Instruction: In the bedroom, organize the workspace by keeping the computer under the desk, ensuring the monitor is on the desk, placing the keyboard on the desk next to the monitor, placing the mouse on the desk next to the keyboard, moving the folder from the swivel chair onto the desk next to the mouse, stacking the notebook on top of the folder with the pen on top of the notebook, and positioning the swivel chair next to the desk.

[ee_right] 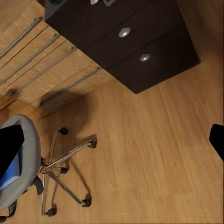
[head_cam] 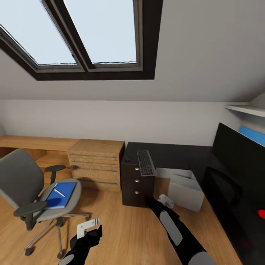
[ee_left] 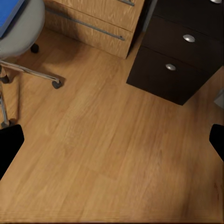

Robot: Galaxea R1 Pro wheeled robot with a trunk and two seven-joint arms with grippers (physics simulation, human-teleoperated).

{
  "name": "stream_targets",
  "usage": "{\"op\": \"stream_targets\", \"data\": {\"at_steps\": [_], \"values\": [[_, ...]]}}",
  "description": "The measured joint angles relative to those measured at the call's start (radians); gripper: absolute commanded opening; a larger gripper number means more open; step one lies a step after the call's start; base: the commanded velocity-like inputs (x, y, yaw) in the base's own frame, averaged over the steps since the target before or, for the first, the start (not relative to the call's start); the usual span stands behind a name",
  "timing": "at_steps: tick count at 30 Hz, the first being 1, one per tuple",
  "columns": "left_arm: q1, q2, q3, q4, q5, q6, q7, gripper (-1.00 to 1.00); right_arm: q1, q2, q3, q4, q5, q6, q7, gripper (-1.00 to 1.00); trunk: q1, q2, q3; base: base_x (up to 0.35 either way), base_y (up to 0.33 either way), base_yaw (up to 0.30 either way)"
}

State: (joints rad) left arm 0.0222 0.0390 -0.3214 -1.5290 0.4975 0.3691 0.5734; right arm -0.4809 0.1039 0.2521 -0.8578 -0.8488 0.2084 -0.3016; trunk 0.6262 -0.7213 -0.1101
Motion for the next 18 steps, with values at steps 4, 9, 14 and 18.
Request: {"op": "stream_targets", "data": {"at_steps": [4, 9, 14, 18], "values": [[0.000, 0.000, 0.001, 0.000, 0.000, 0.000, 0.000, 1.00, 0.032, -0.002, 0.001, -0.063, 0.027, 0.001, -0.009, 1.00, -0.015, 0.028, 0.013, -0.053, -0.026, 0.000], [0.000, 0.000, 0.001, 0.000, 0.000, 0.000, 0.000, 1.00, 0.083, -0.002, 0.001, -0.161, 0.092, 0.001, -0.025, 1.00, -0.035, 0.063, 0.028, -0.017, -0.009, 0.000], [0.000, 0.000, 0.001, 0.000, 0.000, 0.000, 0.000, 1.00, 0.114, -0.003, 0.001, -0.227, 0.141, 0.003, -0.046, 1.00, -0.054, 0.099, 0.044, -0.003, -0.002, 0.000], [0.000, 0.000, 0.000, 0.000, 0.000, 0.000, 0.000, 1.00, 0.121, -0.004, 0.001, -0.244, 0.152, 0.003, -0.057, 1.00, -0.062, 0.113, 0.050, 0.000, 0.000, 0.000]]}}
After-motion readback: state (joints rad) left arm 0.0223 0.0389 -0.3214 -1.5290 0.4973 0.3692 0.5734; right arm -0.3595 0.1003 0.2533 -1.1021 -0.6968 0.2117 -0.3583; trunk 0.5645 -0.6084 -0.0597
